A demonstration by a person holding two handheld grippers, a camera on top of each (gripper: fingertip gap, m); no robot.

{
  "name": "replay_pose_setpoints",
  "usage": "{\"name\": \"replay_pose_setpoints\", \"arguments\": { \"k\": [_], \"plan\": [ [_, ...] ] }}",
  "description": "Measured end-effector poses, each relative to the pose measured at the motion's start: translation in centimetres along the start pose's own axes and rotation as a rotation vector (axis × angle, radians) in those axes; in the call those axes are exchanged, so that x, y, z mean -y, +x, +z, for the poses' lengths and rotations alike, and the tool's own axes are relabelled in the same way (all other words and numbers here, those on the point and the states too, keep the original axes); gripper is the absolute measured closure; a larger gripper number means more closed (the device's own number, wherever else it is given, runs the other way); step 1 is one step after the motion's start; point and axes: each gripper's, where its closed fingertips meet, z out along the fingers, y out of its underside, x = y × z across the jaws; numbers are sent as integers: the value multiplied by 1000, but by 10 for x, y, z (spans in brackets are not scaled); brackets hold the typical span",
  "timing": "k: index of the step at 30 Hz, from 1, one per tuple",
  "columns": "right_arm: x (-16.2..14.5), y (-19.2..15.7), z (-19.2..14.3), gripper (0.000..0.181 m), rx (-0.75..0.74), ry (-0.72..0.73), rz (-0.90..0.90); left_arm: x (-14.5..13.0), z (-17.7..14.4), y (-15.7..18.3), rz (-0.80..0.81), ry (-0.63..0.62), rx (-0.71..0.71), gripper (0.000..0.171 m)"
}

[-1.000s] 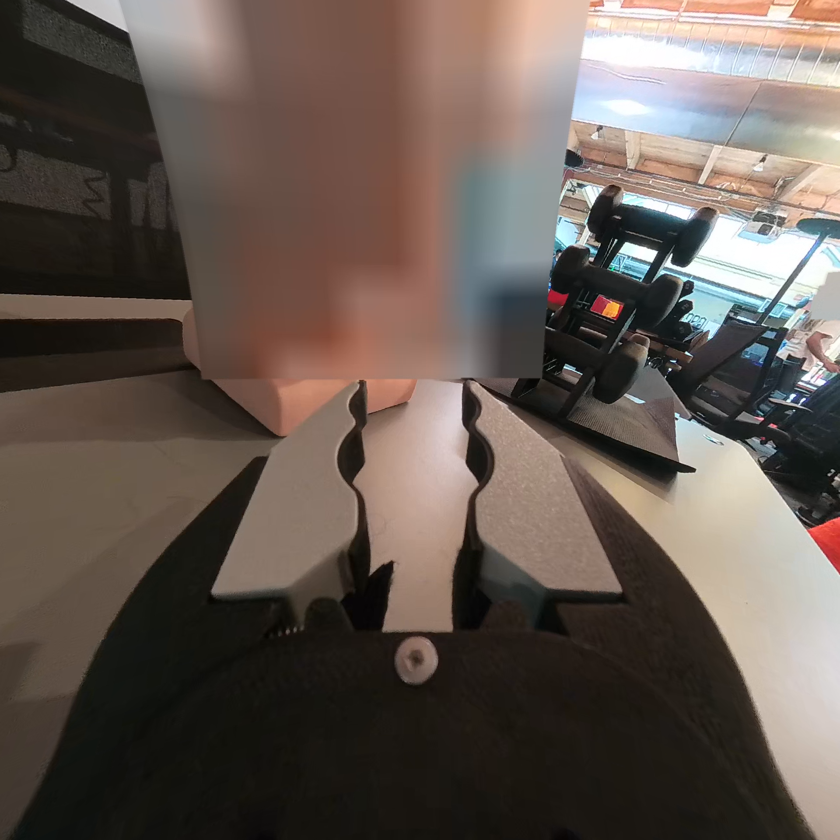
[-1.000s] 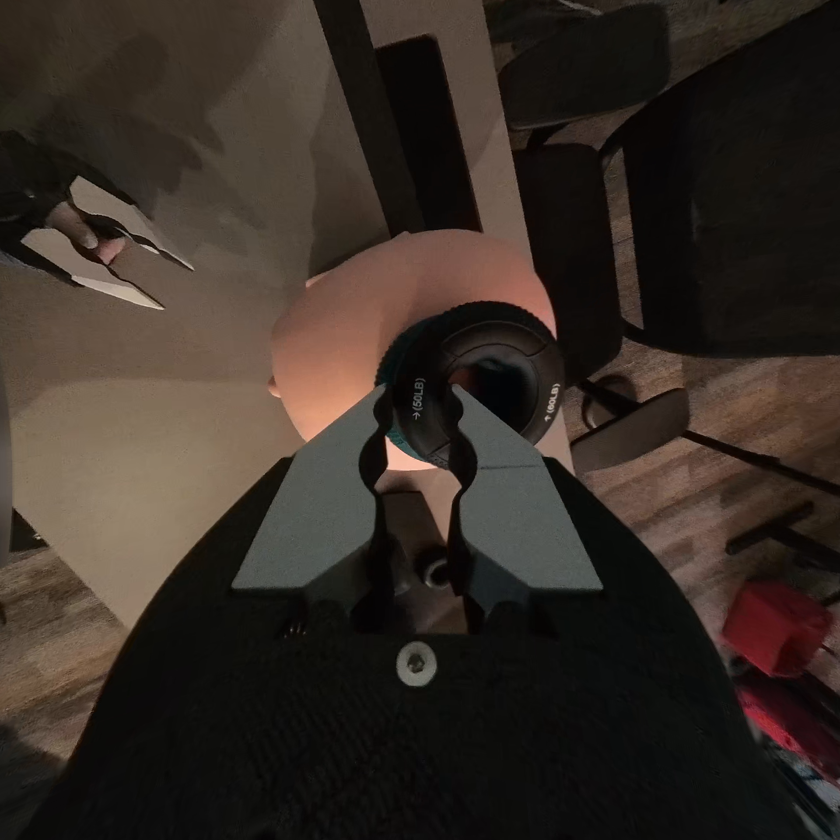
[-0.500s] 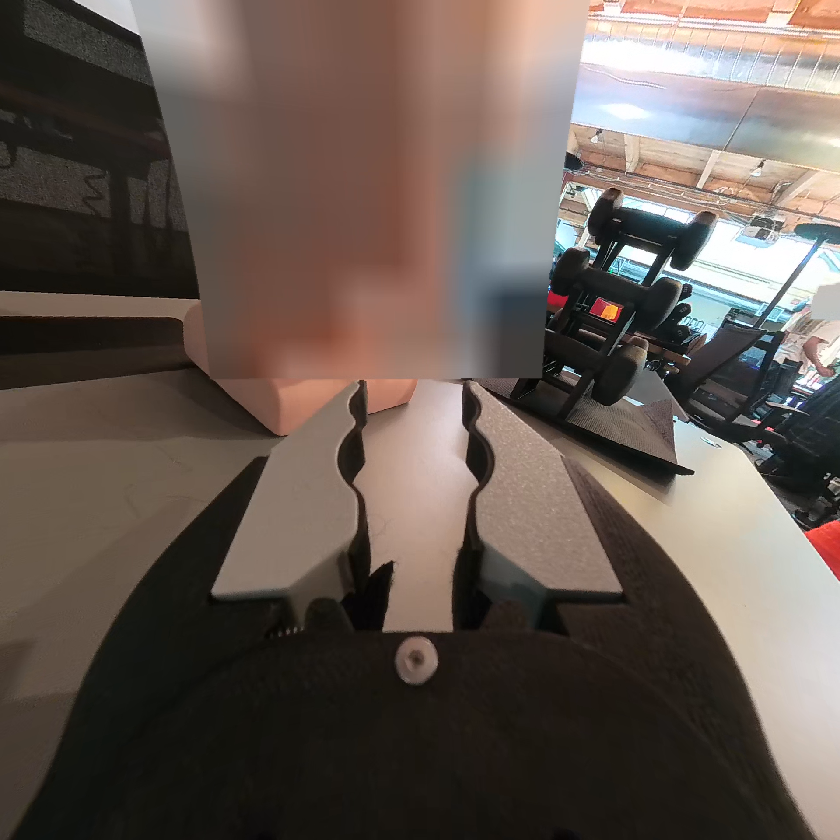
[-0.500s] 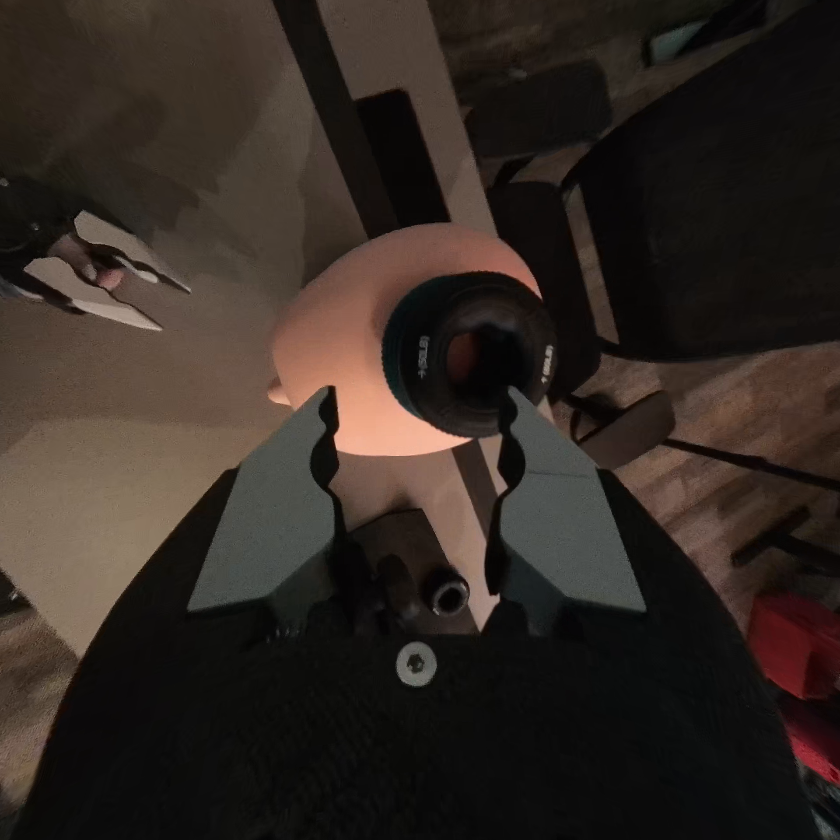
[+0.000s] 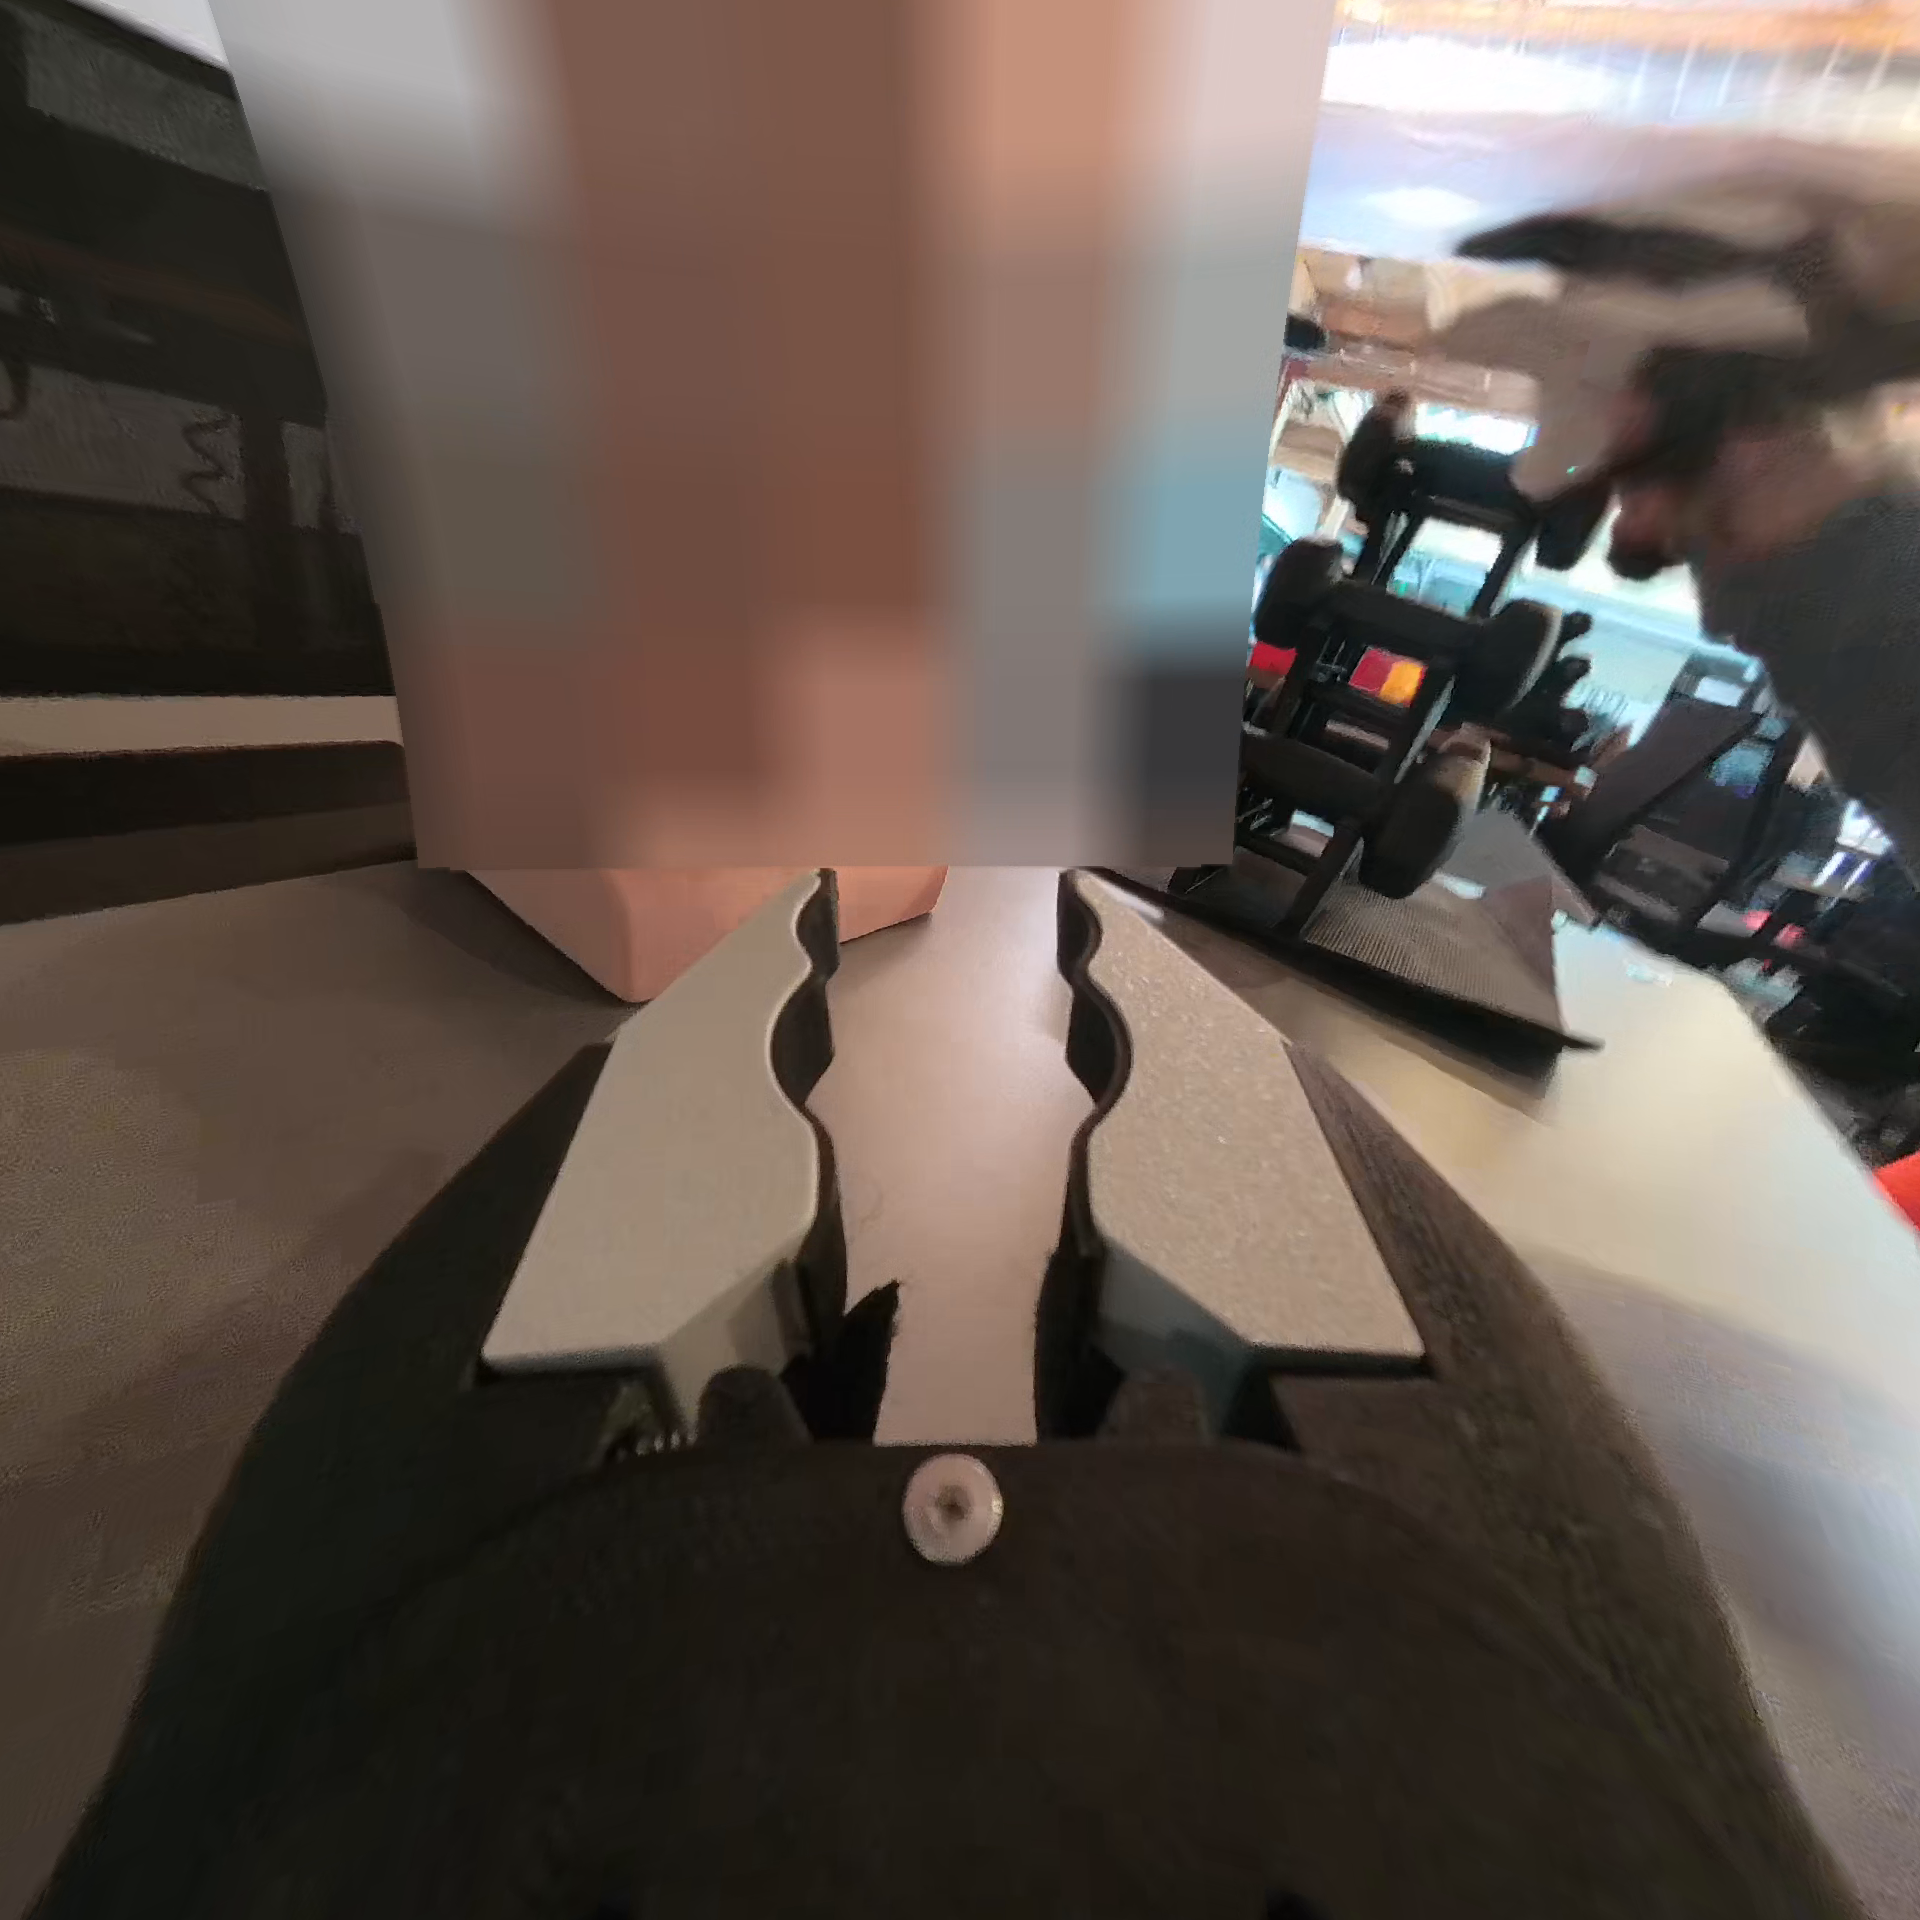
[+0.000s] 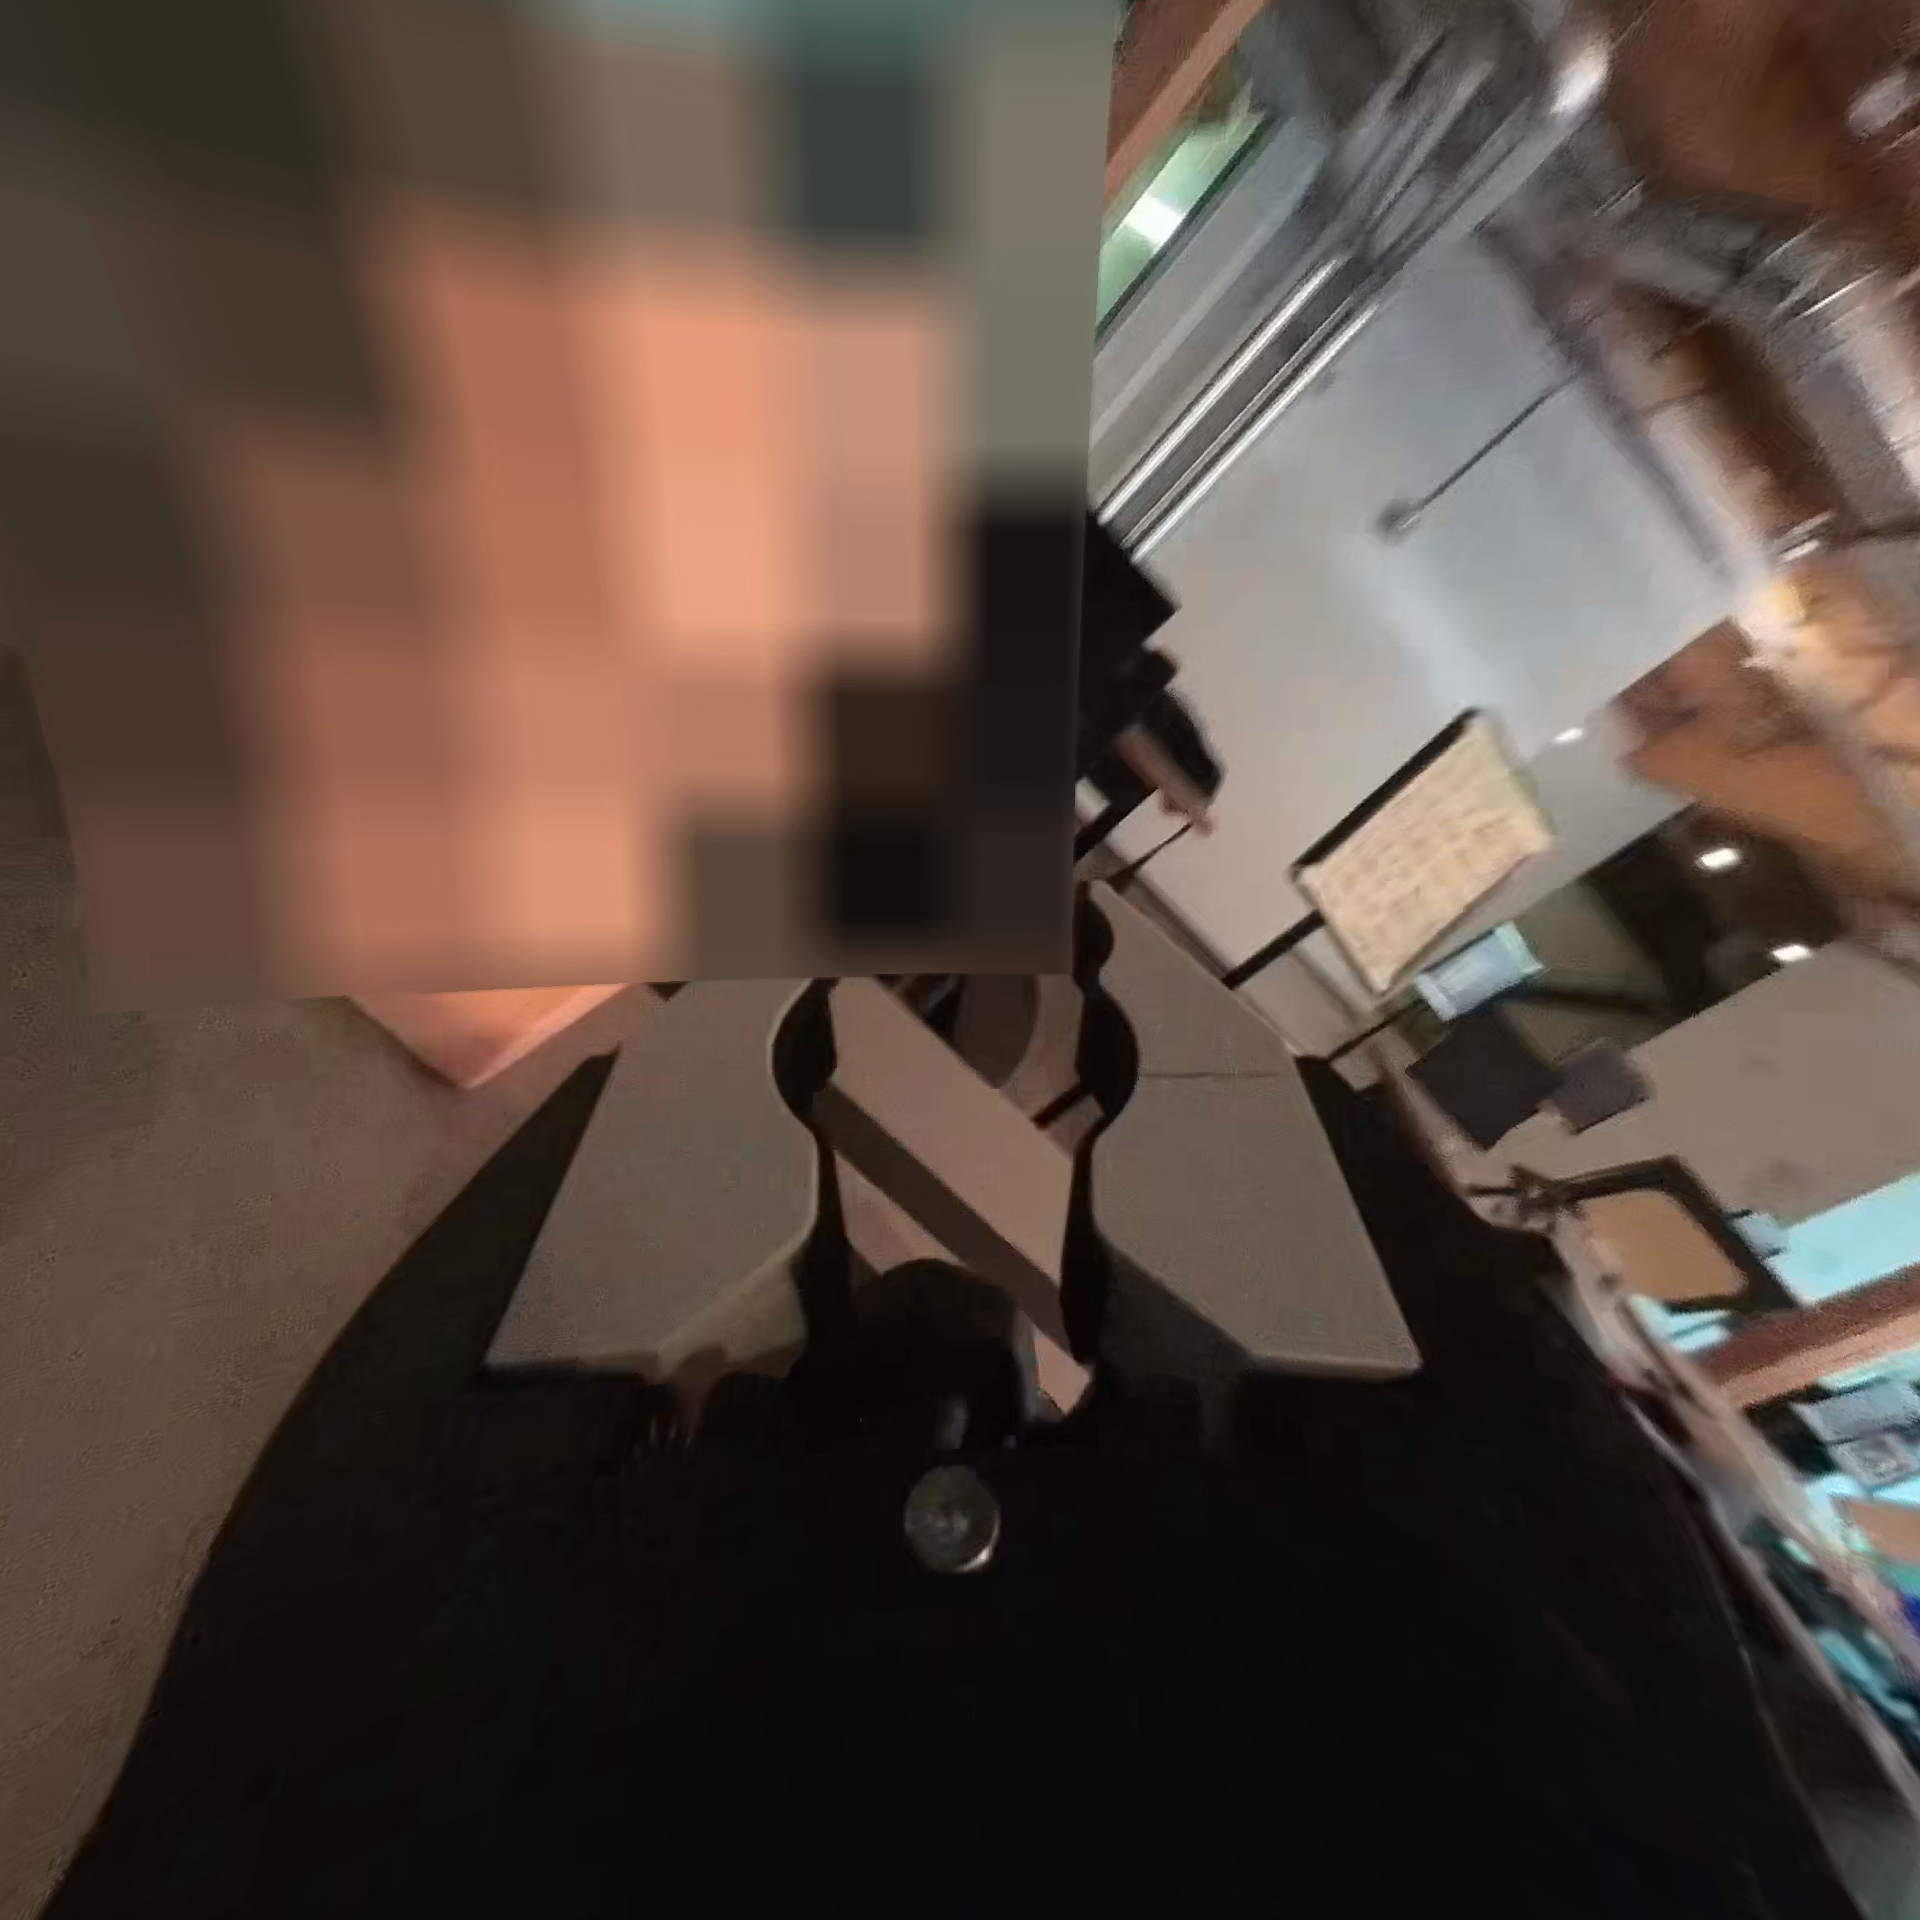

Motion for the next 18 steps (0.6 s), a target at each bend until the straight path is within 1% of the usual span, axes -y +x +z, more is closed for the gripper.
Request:
{"name": "replay_pose_setpoints", "arguments": {
  "k": [2, 3, 5, 6, 7, 9, 11, 12, 14, 15, 16, 17, 18],
  "plan": [
    [-20, -19, -50, 153, -175, 147, -33, -3, 2, 10, 97, -20, -9, 131],
    [-35, -27, -72, 156, -250, 177, -62, -6, 3, 18, 161, -37, -16, 131],
    [-69, -39, -109, 163, -381, 171, -113, -10, 9, 41, 256, -48, -44, 132],
    [-85, -40, -124, 167, -438, 161, -124, -7, 14, 61, 272, -24, -83, 132],
    [-100, -37, -136, 167, -478, 150, -123, 0, 23, 87, 289, 14, -146, 133],
    [-127, -23, -153, 167, -546, 130, -104, 20, 53, 143, 361, 70, -283, 134],
    [-148, -7, -159, 166, -590, 134, -75, 47, 105, 185, 427, 72, -350, 135],
    [-156, -3, -158, 166, -598, 139, -66, 60, 136, 199, 423, 47, -363, 135],
    [-169, -5, -150, 166, -567, 150, -63, 80, 206, 208, 361, -39, -378, 135],
    [-174, -11, -147, 166, -528, 153, -72, 84, 246, 201, 338, -101, -359, 135],
    [-176, -17, -144, 166, -491, 157, -78, 81, 288, 185, 320, -188, -315, 134],
    [-177, -21, -142, 166, -462, 168, -73, 70, 329, 168, 297, -294, -279, 133],
    [-178, -23, -140, 167, -436, 178, -59, 54, 366, 151, 274, -413, -256, 128]
  ]
}}
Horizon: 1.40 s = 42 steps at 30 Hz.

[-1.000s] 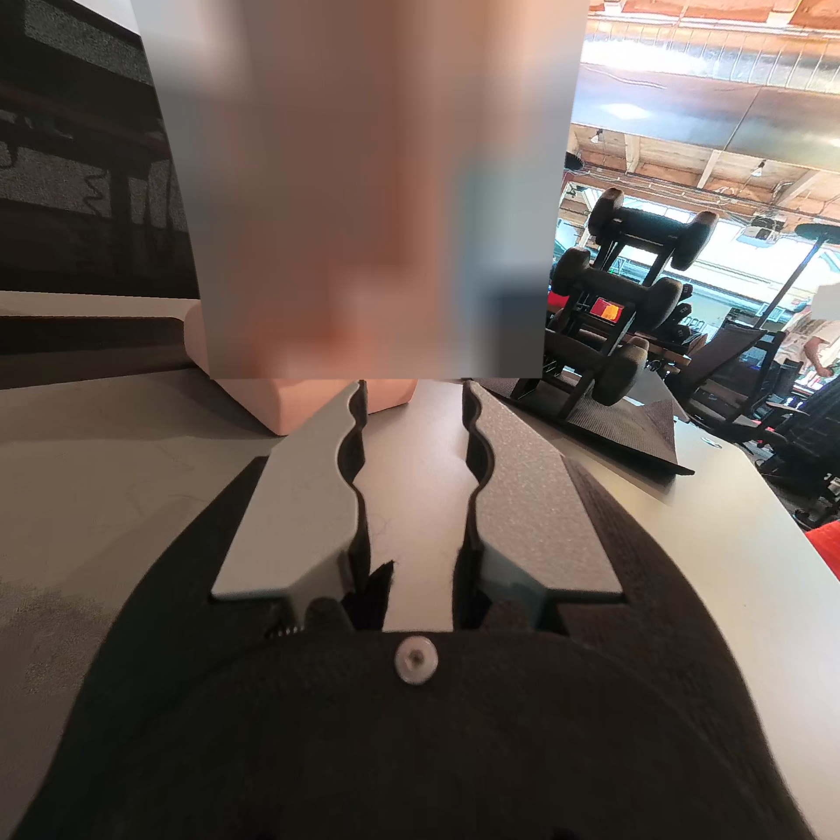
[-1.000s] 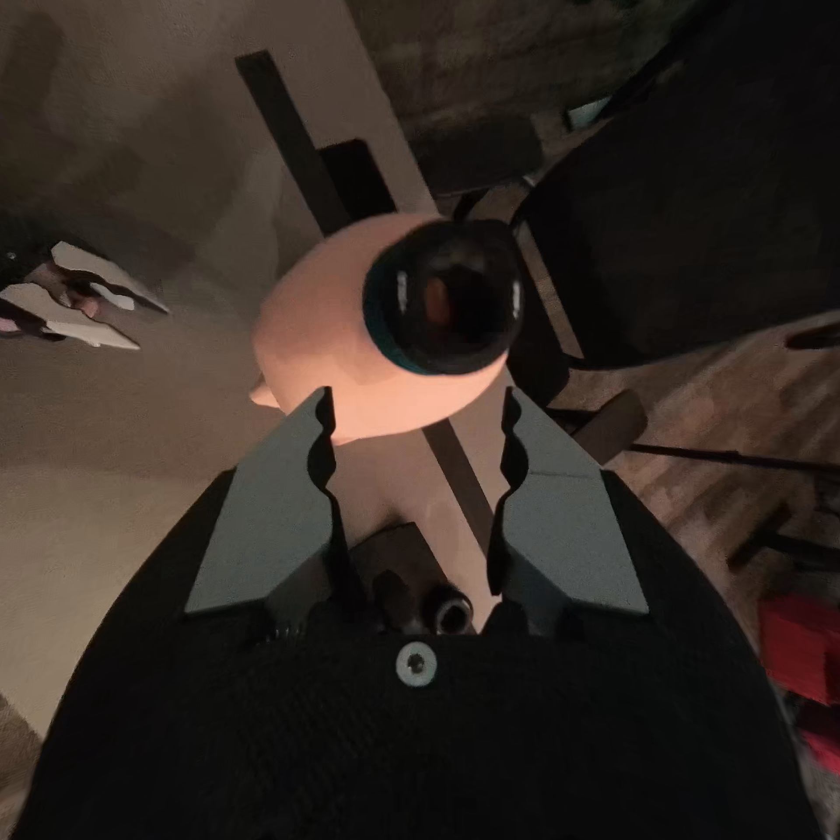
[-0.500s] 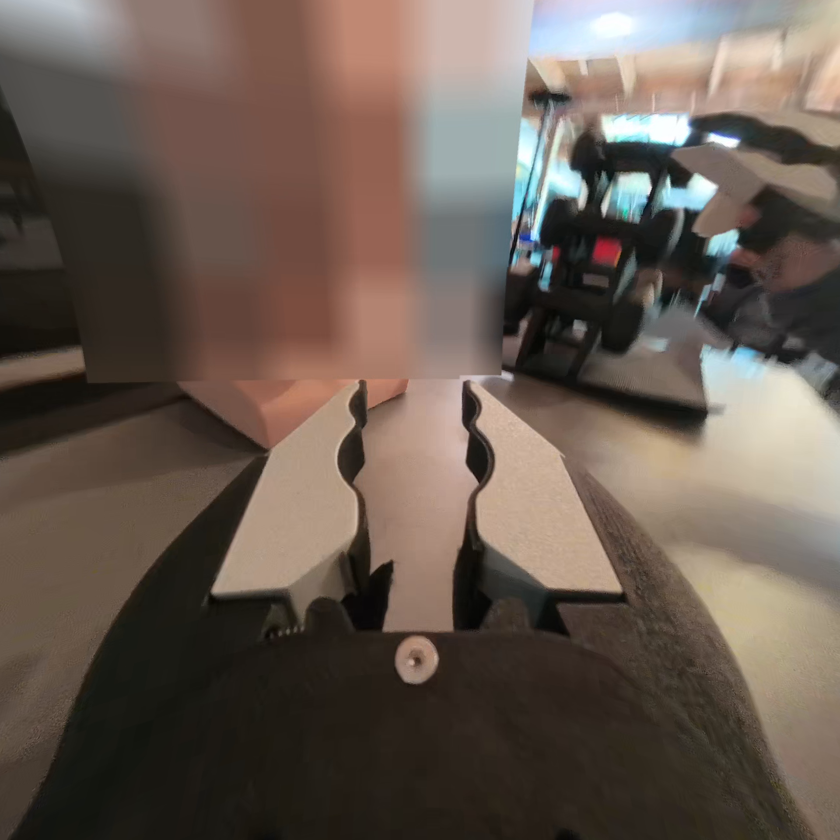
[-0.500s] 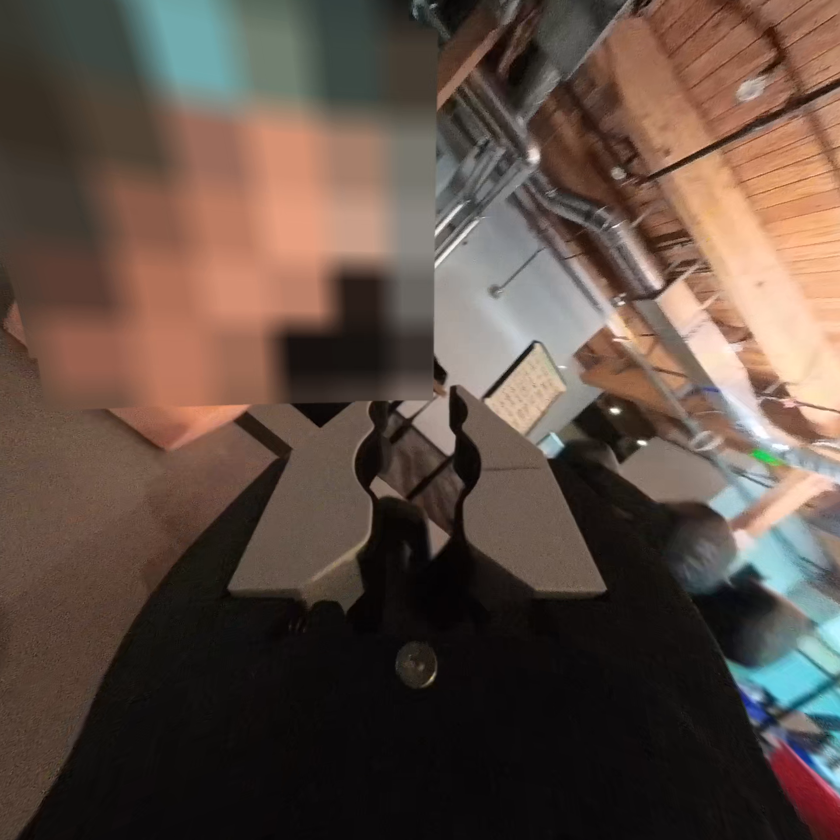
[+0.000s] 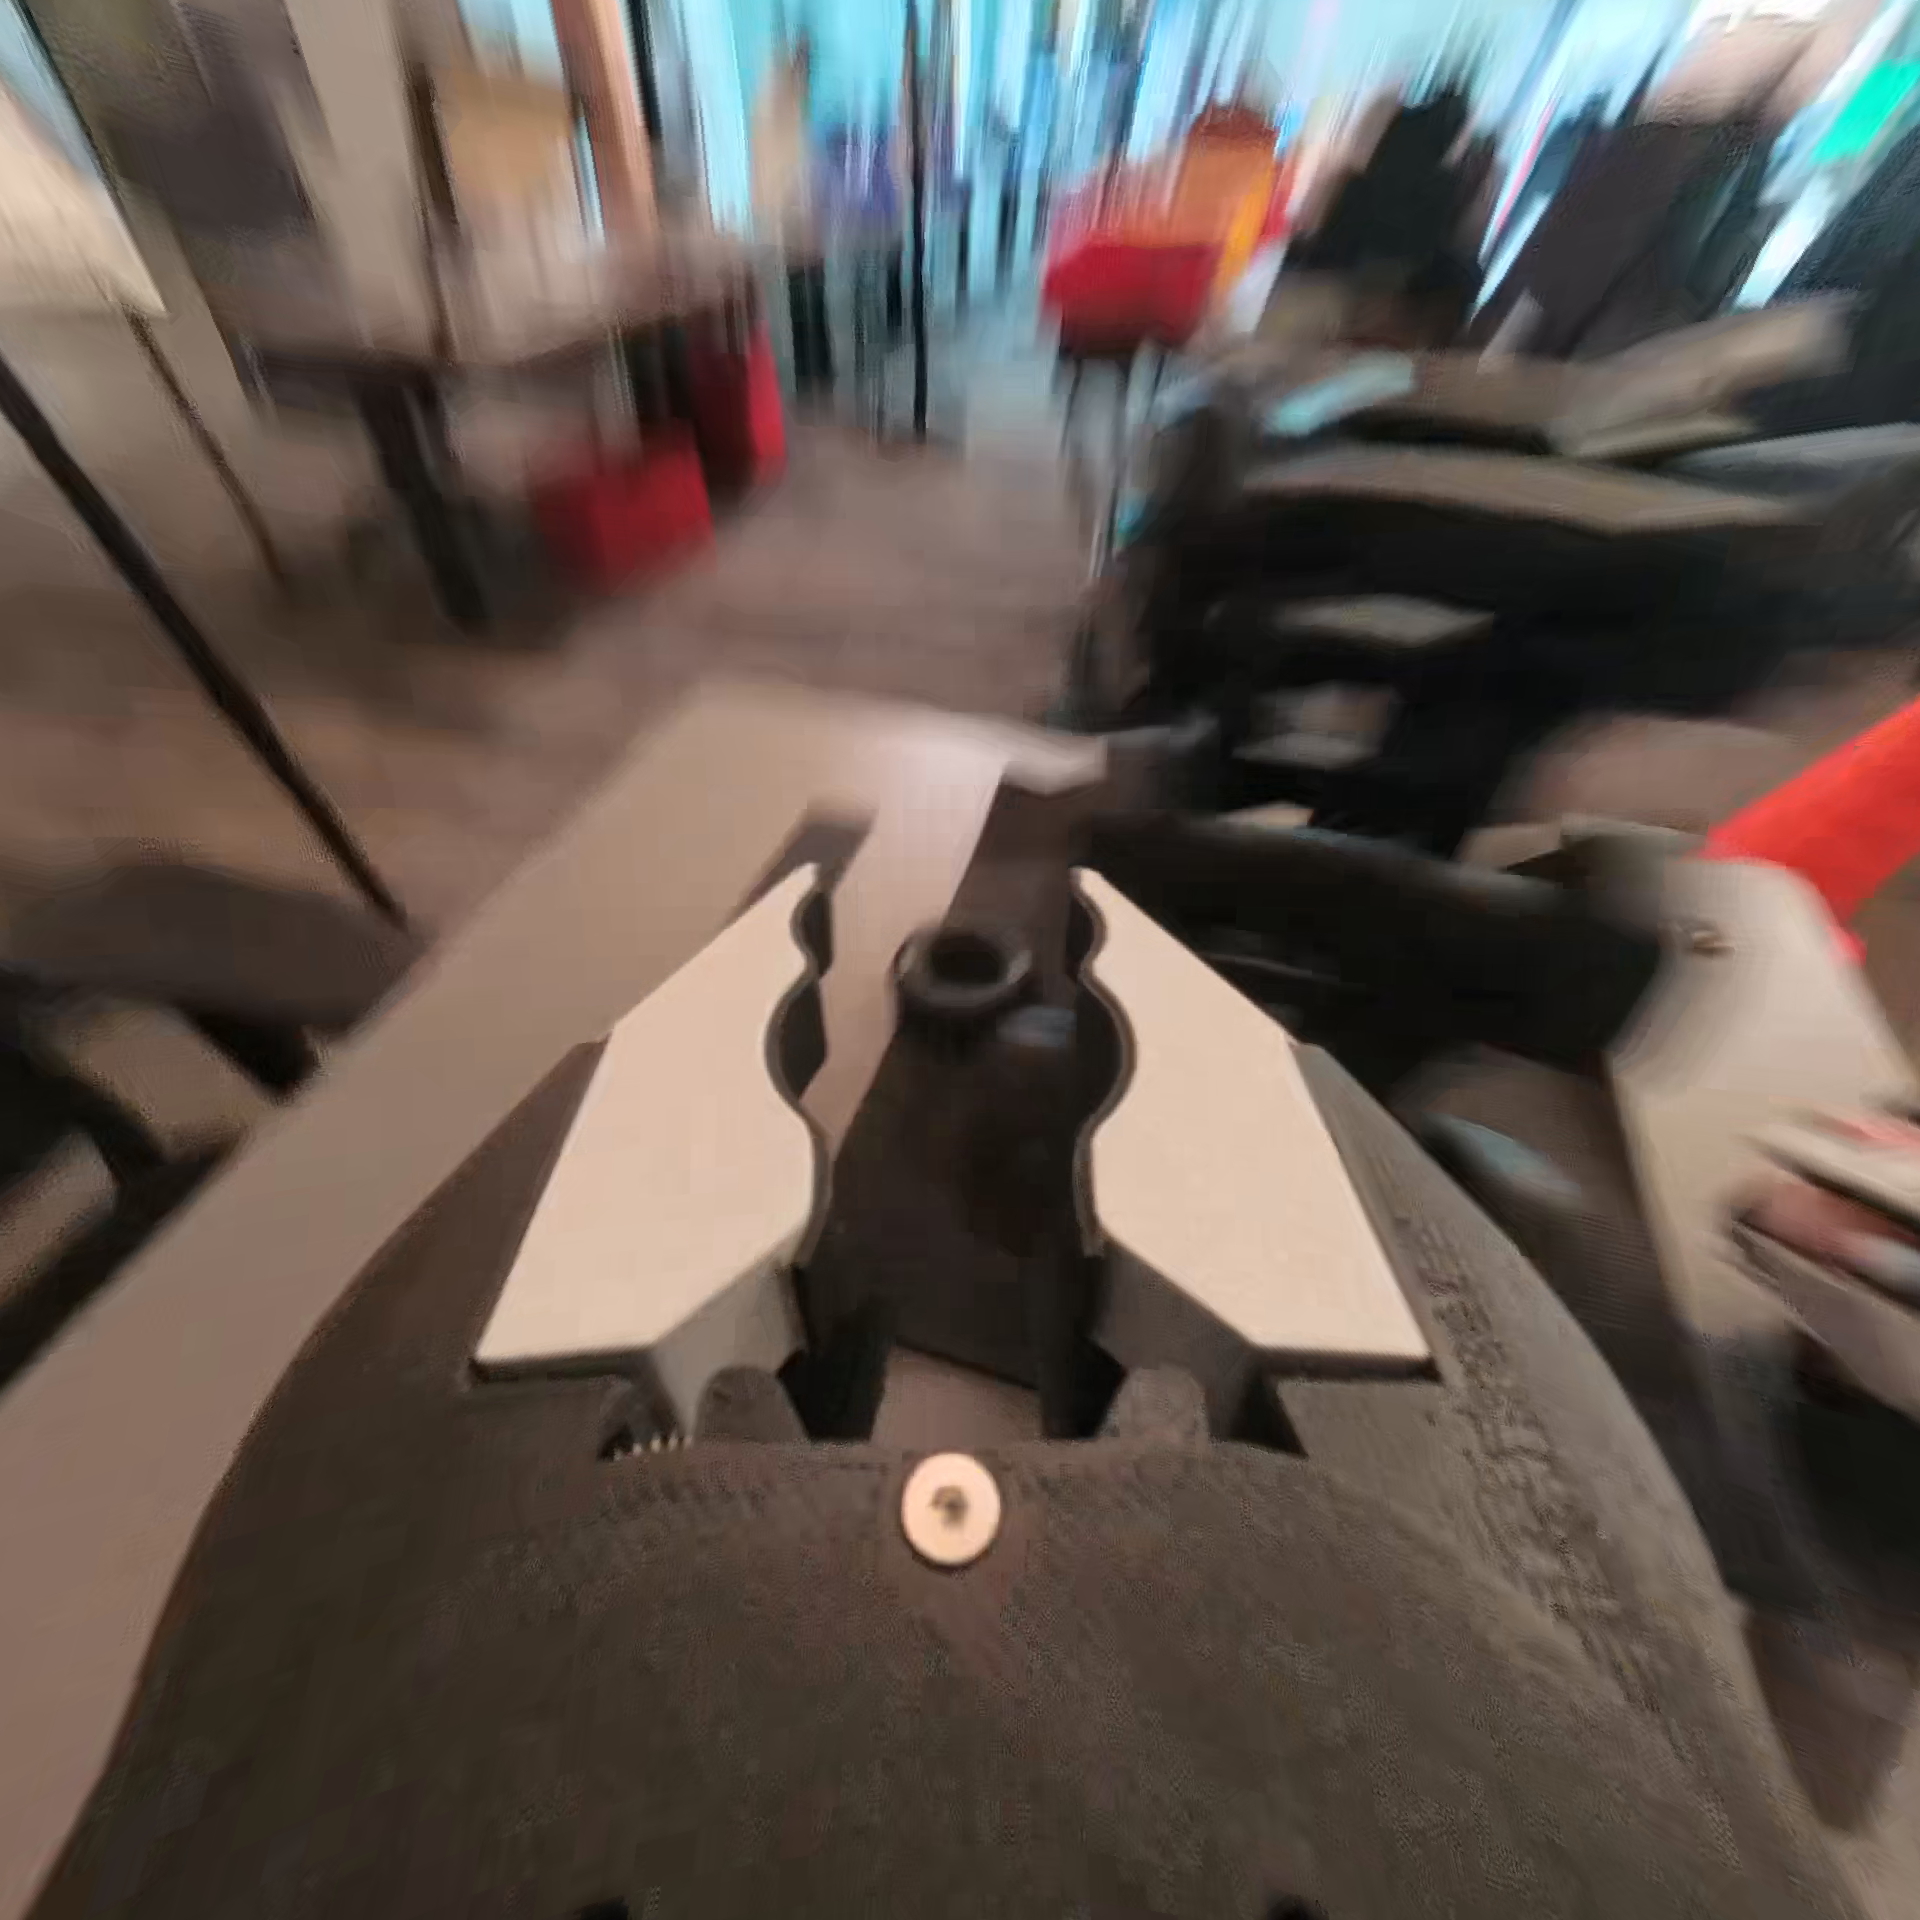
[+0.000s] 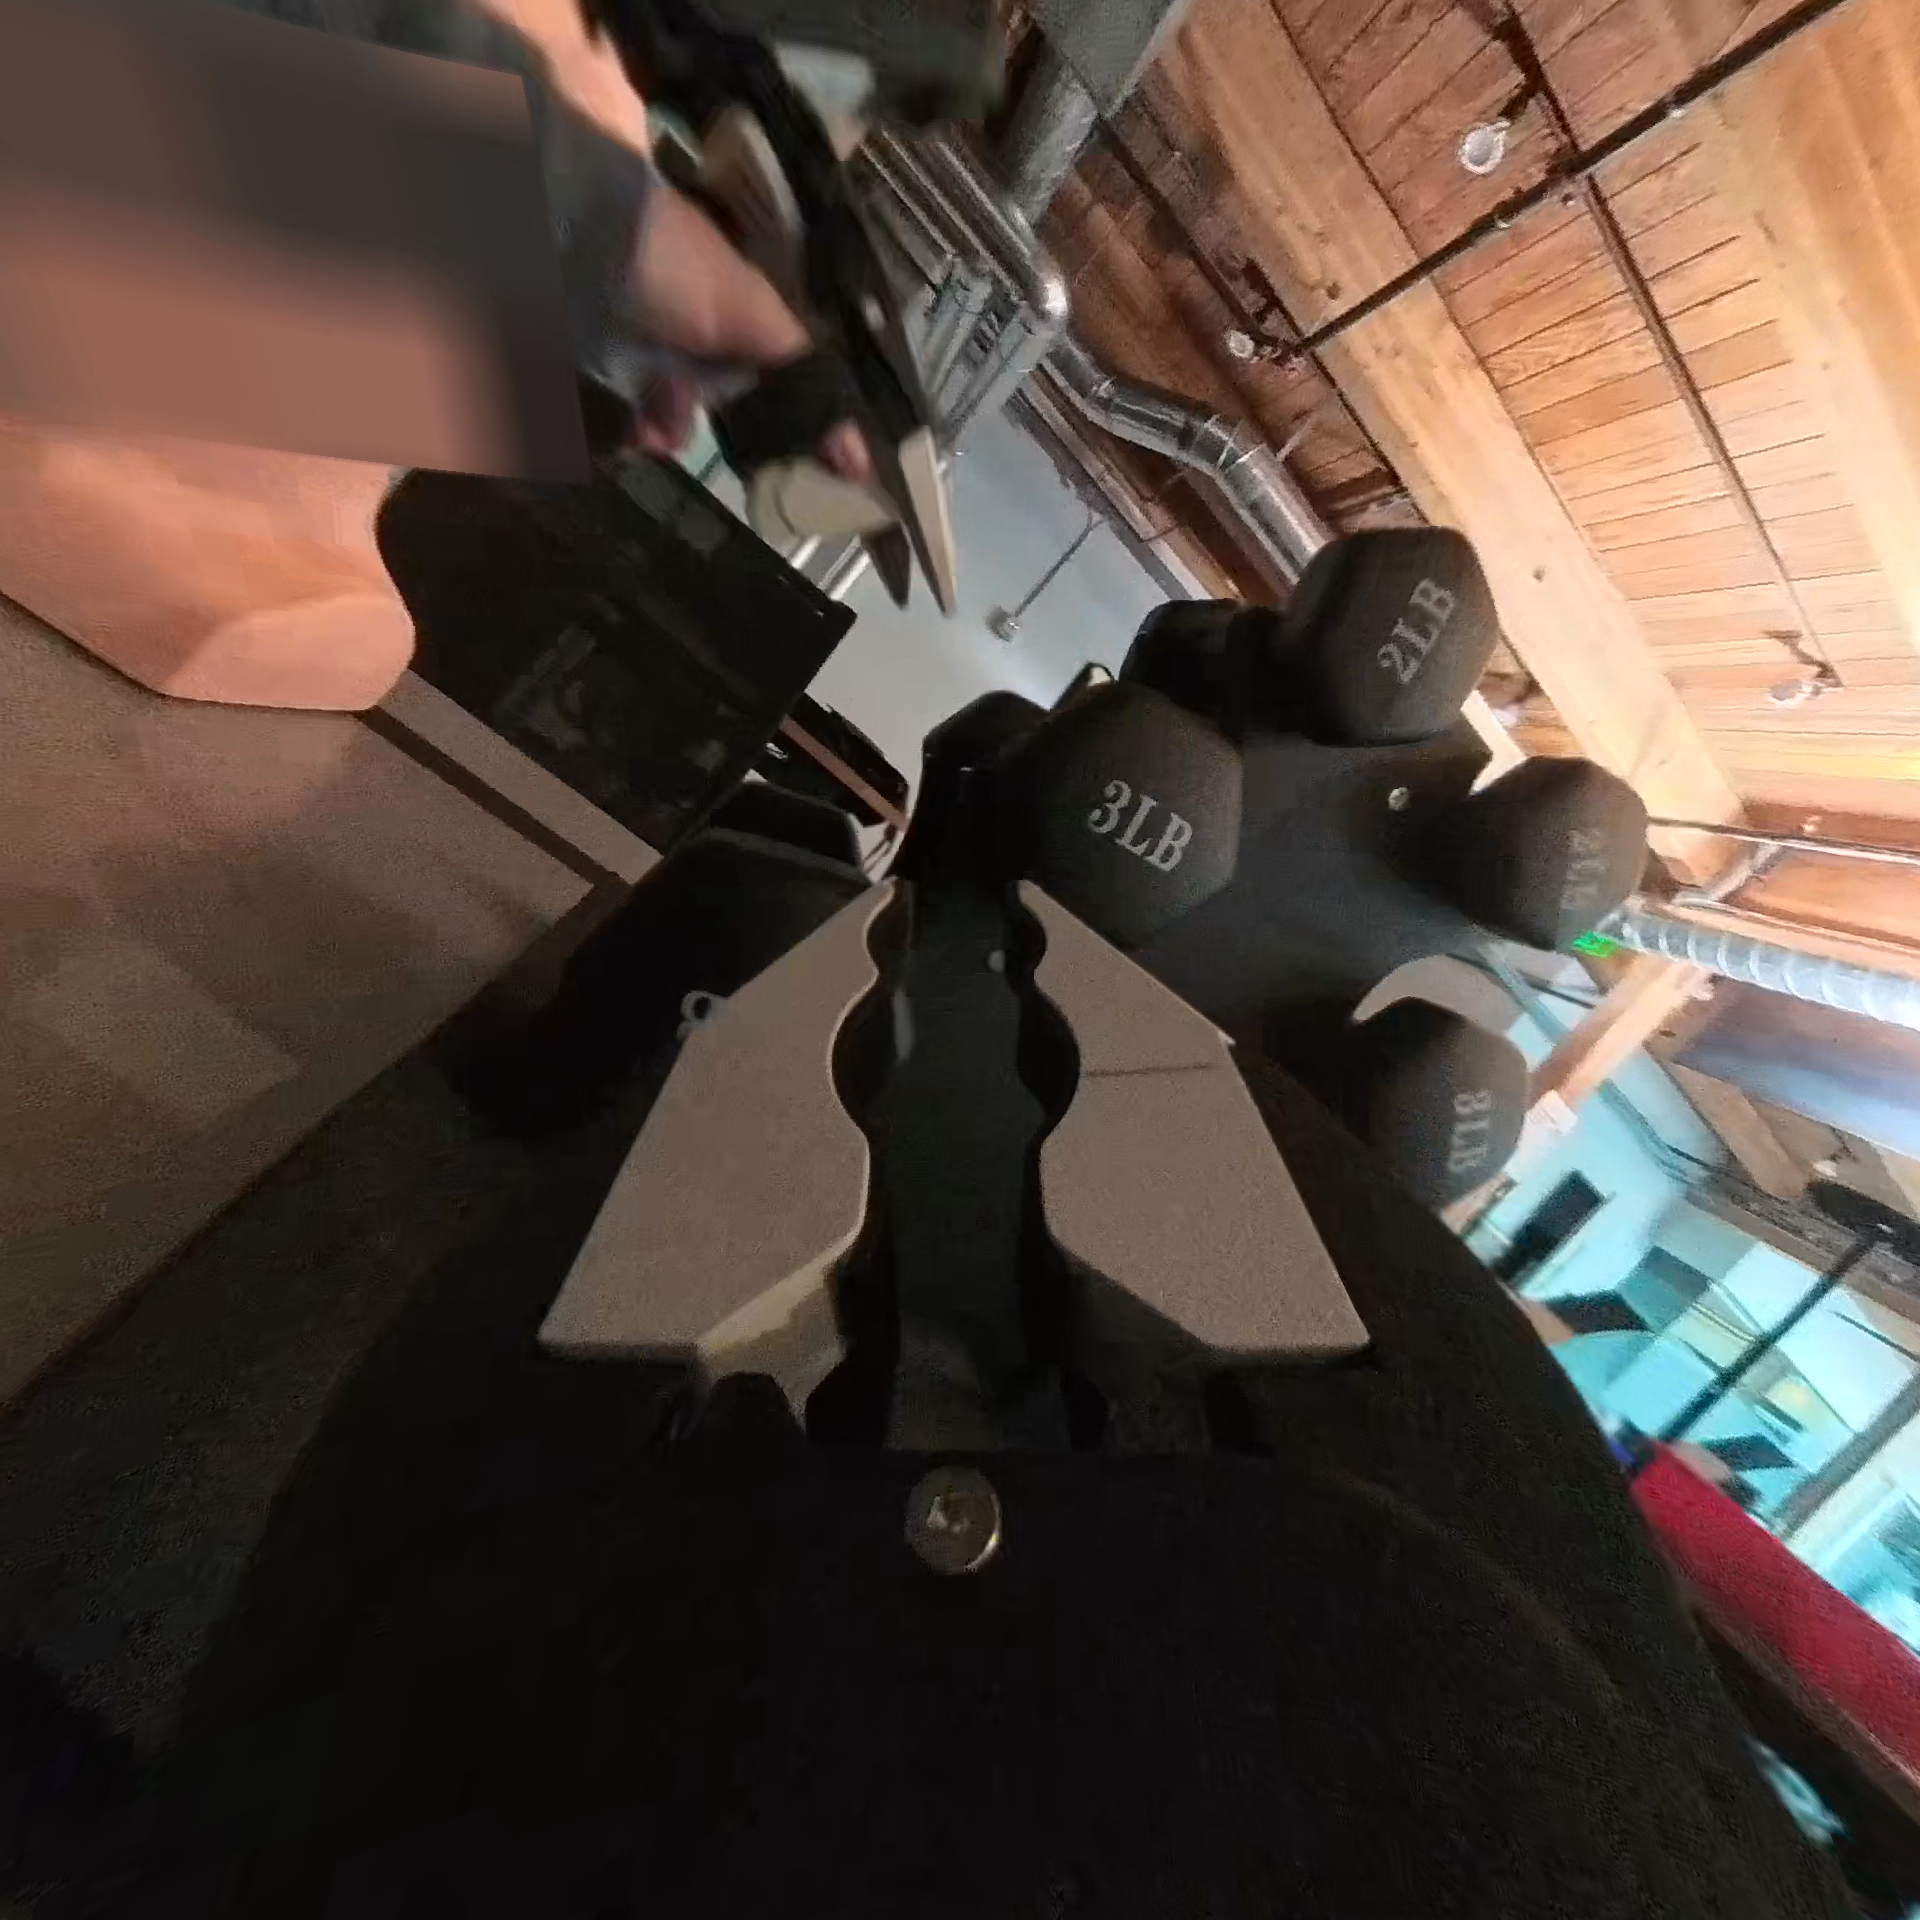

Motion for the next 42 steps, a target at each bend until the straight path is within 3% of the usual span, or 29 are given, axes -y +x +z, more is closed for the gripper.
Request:
{"name": "replay_pose_setpoints", "arguments": {
  "k": [2, 5, 9, 15, 17, 21, 24, 26, 31, 34, 36, 38, 40, 42],
  "plan": [
    [-3, -4, 2, 165, 38, -7, 32, -23, 66, -23, -114, -209, -86, 118],
    [-3, -3, 1, 167, 60, 6, 66, -68, 136, -28, -205, -500, -199, 103],
    [-9, 9, -2, 168, 50, 9, 141, -110, 196, -30, -164, -690, -227, 104],
    [-14, 10, -2, 169, 68, 10, 166, -173, 224, -27, 3, -969, -232, 112],
    [-17, 9, -3, 169, 75, 7, 169, -174, 222, -15, 30, -1002, -279, 145],
    [-24, 11, -2, 169, 77, -7, 167, -170, 219, -22, 174, -1021, -192, 149],
    [-28, 15, 3, 170, 64, -12, 160, -142, 216, -56, 246, -909, 12, 150],
    [-31, 19, 7, 170, 58, -22, 161, -110, 204, -80, 236, -804, 127, 149],
    [-38, 21, 14, 171, 47, -55, 148, 15, 133, -124, 261, -567, 379, 149],
    [-39, 21, 14, 171, 39, -70, 123, 102, 74, -108, 213, -438, 348, 148],
    [-40, 20, 14, 171, 35, -77, 104, 146, 28, -87, 194, -421, 292, 149],
    [-38, 21, 13, 172, 23, -76, 89, 171, -26, -69, 226, -461, 258, 149],
    [-34, 19, 13, 172, 27, -63, 65, 180, -82, -54, 292, -502, 240, 149],
    [-25, 15, 11, 172, 33, -32, 32, 185, -137, -42, 404, -460, 268, 149]
  ]
}}
